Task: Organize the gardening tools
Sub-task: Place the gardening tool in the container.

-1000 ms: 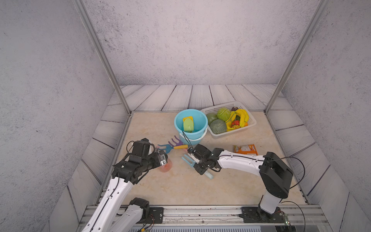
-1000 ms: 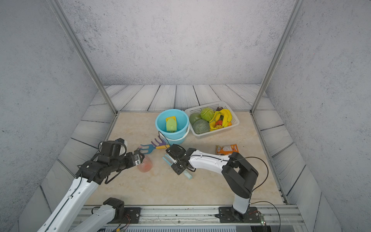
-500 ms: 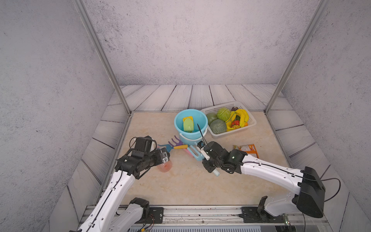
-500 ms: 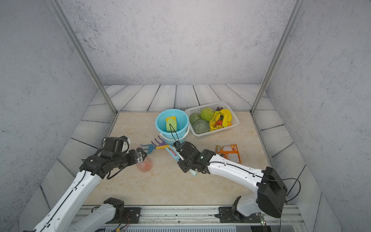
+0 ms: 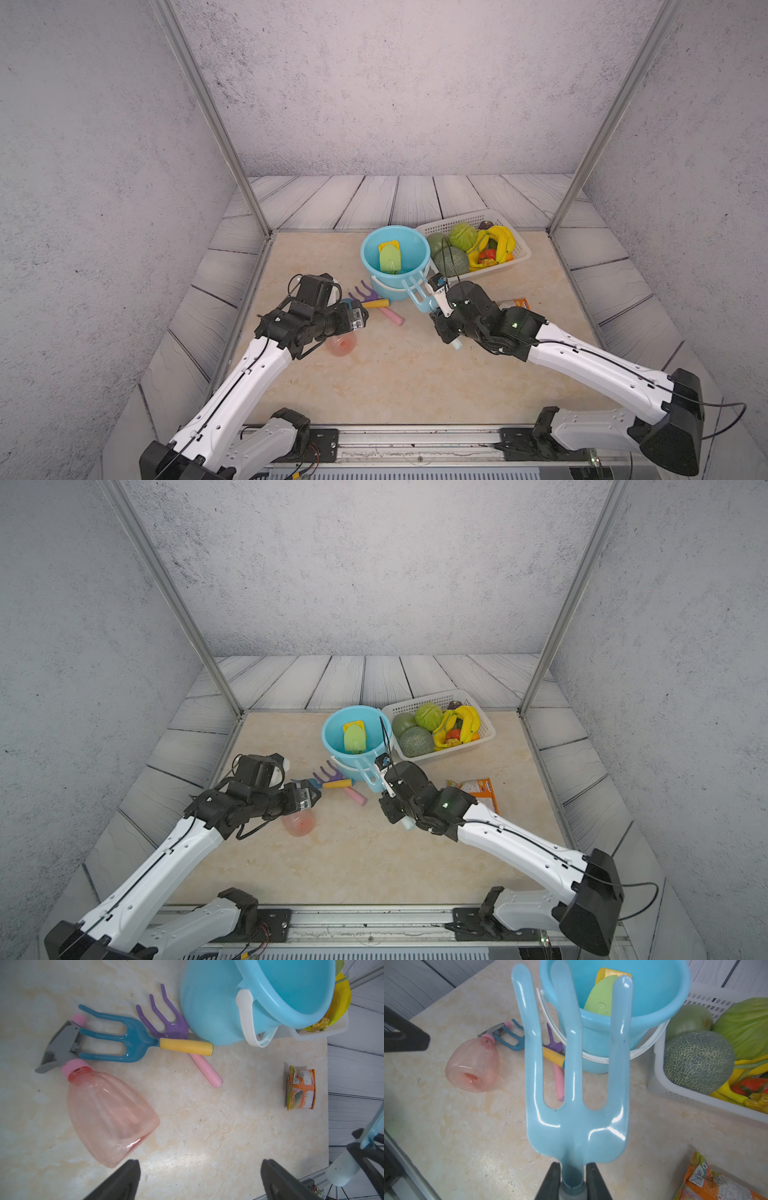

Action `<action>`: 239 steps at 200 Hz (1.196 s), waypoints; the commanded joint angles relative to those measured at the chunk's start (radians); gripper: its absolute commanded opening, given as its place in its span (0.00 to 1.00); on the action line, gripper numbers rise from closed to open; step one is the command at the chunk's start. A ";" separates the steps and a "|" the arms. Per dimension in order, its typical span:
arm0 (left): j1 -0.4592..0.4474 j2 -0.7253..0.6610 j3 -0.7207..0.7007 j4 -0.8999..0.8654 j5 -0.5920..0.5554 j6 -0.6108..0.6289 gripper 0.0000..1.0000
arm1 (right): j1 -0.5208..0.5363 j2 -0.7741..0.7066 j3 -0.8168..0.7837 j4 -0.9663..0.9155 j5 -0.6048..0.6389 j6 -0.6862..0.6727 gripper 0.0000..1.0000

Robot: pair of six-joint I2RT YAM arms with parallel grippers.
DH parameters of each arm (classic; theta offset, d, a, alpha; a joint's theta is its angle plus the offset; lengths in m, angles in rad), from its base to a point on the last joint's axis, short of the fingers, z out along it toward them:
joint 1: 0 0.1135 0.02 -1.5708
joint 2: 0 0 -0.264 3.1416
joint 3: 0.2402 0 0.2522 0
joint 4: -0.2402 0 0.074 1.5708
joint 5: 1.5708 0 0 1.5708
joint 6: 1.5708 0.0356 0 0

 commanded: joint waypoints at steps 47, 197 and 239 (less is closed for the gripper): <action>-0.037 0.064 0.046 0.083 0.001 -0.011 0.97 | -0.115 0.096 0.235 0.084 -0.062 -0.026 0.15; 0.043 0.062 0.068 0.007 -0.091 0.029 0.98 | -0.255 0.711 0.838 0.180 -0.236 -0.039 0.15; 0.062 0.061 0.056 -0.006 -0.092 0.031 0.98 | -0.276 0.842 0.926 0.219 -0.268 -0.036 0.16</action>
